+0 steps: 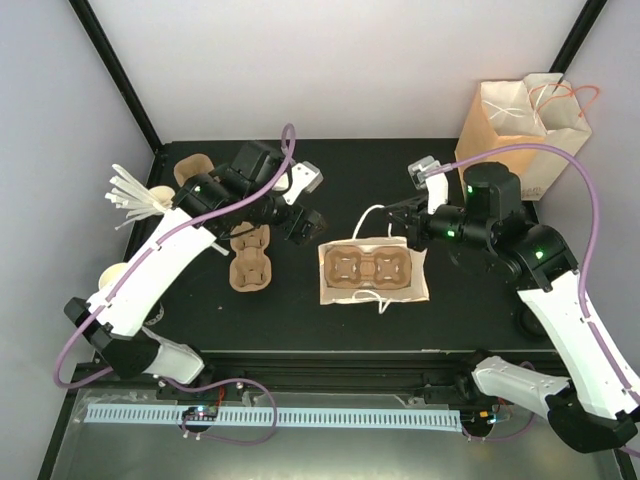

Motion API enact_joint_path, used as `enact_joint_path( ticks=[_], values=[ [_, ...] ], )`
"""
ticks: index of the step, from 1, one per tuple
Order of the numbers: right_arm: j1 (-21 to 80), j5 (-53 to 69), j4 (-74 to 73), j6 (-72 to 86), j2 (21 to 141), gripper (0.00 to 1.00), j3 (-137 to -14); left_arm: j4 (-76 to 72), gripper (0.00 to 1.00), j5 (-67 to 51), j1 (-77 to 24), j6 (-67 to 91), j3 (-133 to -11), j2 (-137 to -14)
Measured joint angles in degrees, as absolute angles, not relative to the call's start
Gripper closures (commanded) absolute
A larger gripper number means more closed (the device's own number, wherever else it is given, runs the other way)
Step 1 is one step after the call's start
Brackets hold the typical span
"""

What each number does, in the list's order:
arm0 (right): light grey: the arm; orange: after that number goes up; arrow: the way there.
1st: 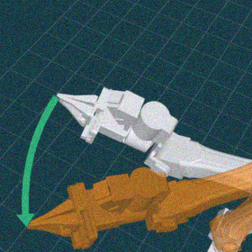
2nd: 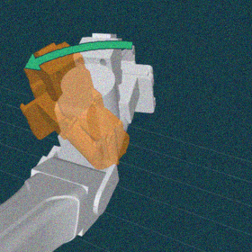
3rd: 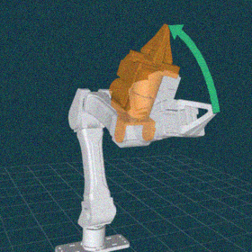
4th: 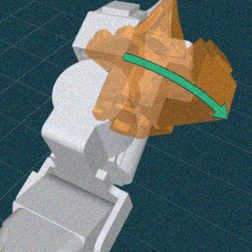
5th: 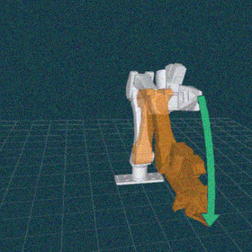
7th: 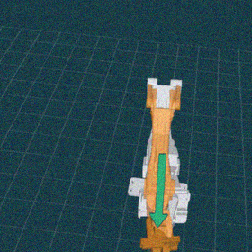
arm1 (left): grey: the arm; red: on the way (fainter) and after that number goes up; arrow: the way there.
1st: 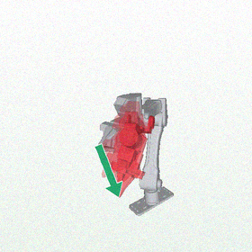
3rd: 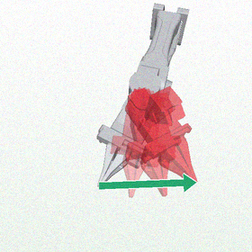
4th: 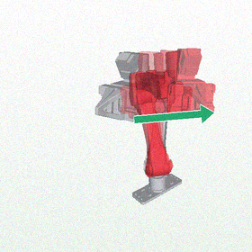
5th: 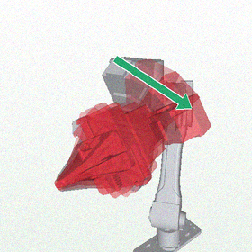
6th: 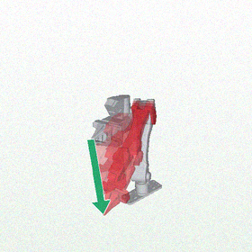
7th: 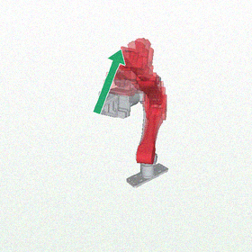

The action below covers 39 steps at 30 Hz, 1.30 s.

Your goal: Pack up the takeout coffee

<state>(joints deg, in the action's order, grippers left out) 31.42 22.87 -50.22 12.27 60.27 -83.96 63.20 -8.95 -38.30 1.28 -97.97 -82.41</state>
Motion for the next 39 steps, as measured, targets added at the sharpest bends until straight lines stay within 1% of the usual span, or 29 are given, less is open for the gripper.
enact_joint_path(
  ticks=[5,9,13,15,18,23,27,31,34,39],
  values=[
    [31.42,22.9,-50.22,12.08,60.25,0.99,-82.19,62.78,0.05,-16.82,-38.48,6.2,-92.27,-78.63],
    [31.42,23.05,-50.17,12.03,60.25,0.99,-80.47,62.04,0.04,-18.81,-40.62,12.32,-86.65,-73.65],
    [31.42,23.88,-50.15,12.03,59.88,0.99,-79.37,61.43,0.05,-17.78,-44.93,18.13,-83.35,-69.63],
    [31.42,24.6,-50.19,11.99,59.37,0.99,-78.98,60.2,0.07,-16.75,-47.16,20.69,-81.12,-68.4],
    [31.42,26.35,-50.22,11.84,58.02,0.99,-78.83,59.44,0.1,-14.96,-49.39,23.88,-78.56,-68.66],
    [31.4,31.81,-50.17,11.64,54.13,0.99,-77.87,56.49,0.1,-10.41,-53.74,27.99,-75.77,-69.97],
    [31.42,36.45,-49.15,12.64,49.25,0.99,-72.64,51.33,0.1,-9.08,-55.66,29.91,-71.05,-68.01],
    [31.42,39.44,-48.73,14.74,46.11,0.99,-65.82,46.22,0.09,-9.04,-55.9,30.98,-64.42,-62.41],
    [31.42,41.71,-48.16,16.91,44.47,0.99,-60.99,43.79,0.09,-9.04,-55.96,31.33,-61.63,-58.46],
    [31.42,43.57,-47.92,19.53,41.67,0.99,-57.98,41.5,0.08,-9.02,-55.96,31.51,-58.72,-54.63]
  ],
)
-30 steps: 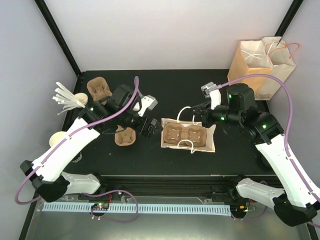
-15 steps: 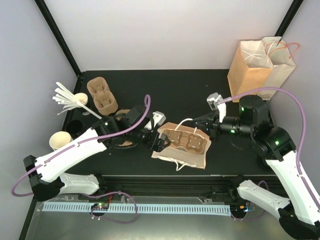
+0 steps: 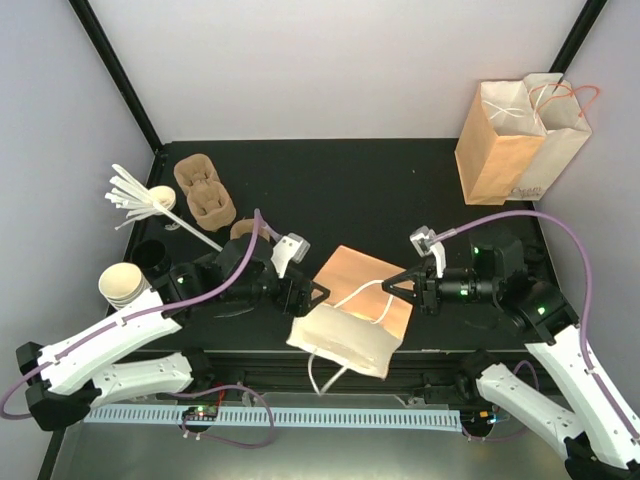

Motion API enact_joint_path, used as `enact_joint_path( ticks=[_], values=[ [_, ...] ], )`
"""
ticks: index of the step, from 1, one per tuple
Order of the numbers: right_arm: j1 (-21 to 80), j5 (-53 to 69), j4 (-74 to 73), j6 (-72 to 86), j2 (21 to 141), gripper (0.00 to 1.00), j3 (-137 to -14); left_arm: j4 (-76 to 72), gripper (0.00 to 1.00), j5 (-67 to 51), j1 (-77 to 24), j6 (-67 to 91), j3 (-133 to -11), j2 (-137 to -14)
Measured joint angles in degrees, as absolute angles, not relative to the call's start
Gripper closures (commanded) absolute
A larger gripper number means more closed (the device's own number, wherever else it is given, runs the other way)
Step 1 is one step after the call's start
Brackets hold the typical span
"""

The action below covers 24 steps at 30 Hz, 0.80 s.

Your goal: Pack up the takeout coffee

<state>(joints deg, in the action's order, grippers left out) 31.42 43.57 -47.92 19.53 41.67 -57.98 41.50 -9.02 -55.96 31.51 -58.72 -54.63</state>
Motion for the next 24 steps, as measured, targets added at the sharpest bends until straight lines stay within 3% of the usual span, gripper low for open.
enact_joint_path(
  ticks=[16,19,24],
  values=[
    [31.42,45.91,-46.63,20.49,41.82,0.99,-58.24,37.52,0.01,-2.48,-55.86,32.01,-54.57,-40.34],
    [31.42,42.15,-46.04,21.67,42.3,0.99,-59.59,38.63,0.01,-1.37,-53.98,33.5,-54.57,-41.39],
    [31.42,29.93,-42.92,25.89,44.38,0.99,-64.07,45.19,0.01,-1.23,-42.46,34.24,-55.05,-46.7]
  ],
)
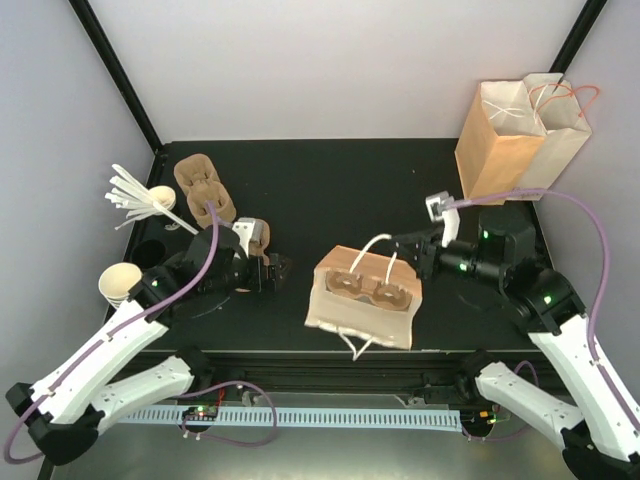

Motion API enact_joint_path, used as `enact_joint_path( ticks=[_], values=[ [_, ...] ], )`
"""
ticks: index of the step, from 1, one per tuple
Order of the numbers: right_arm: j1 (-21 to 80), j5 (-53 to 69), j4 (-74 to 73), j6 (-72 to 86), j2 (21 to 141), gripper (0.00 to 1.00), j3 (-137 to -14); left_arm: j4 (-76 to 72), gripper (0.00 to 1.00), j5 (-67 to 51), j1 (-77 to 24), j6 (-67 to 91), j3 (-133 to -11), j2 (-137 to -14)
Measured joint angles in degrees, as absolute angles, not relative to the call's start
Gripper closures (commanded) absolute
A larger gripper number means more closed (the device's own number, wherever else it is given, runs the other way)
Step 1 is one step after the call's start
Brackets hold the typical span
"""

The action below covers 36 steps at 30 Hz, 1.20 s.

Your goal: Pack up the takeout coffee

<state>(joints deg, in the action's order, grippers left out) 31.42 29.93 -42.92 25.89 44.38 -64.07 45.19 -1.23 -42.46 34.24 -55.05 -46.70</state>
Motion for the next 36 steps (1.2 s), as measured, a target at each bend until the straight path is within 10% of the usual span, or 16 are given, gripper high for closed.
enact_joint_path(
  ticks=[19,36],
  values=[
    [27.86,6.63,-38.79,24.14,76.64,0.95,-93.76,48.07,0.01,1.1,-20.29,33.06,-51.18,-54.04],
    [19.94,1.58,-38.81,18.7,85.6,0.52,-97.86,47.07,0.01,5.3,-19.84,30.17,-53.47,-53.25]
  ],
)
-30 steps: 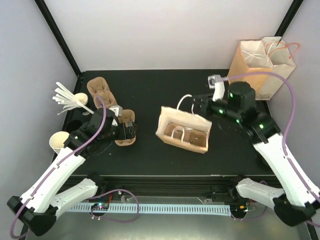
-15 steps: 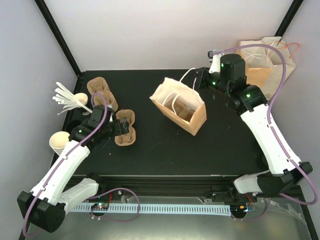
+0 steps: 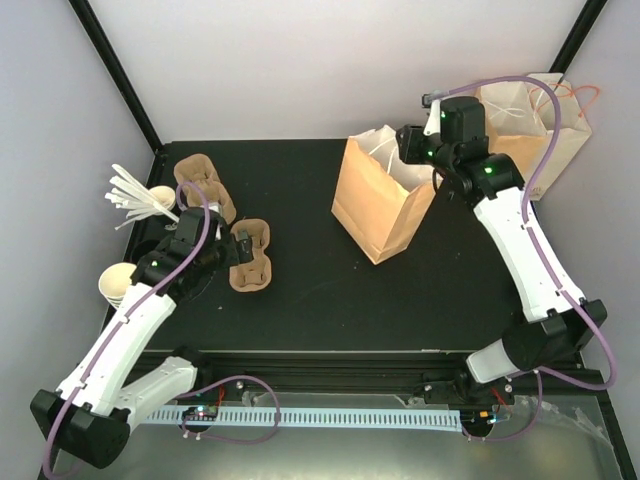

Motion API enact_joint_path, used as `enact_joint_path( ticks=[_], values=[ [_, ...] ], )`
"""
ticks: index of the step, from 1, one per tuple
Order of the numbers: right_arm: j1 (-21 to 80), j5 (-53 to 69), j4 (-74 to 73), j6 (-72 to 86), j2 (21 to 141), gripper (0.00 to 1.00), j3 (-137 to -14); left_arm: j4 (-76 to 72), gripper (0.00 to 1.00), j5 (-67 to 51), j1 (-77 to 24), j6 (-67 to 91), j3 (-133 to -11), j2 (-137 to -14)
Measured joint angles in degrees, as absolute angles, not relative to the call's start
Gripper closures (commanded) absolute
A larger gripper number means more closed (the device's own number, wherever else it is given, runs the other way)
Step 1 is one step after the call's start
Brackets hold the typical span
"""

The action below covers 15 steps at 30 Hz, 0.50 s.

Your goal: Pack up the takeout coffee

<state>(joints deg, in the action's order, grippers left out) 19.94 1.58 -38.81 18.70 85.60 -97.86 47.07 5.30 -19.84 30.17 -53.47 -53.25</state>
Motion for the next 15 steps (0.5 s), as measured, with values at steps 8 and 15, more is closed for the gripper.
enact_joint_path(
  ticks=[8,15],
  values=[
    [19.9,4.16,-39.33,16.47,81.12,0.52,-97.91,48.6,0.2,12.03,-19.77,29.34,-54.3,-52.75],
    [20.43,17.82,-34.06,18.35,71.5,0.52,-87.2,50.13,0.42,18.74,-15.07,29.04,-54.92,-56.58]
  ],
)
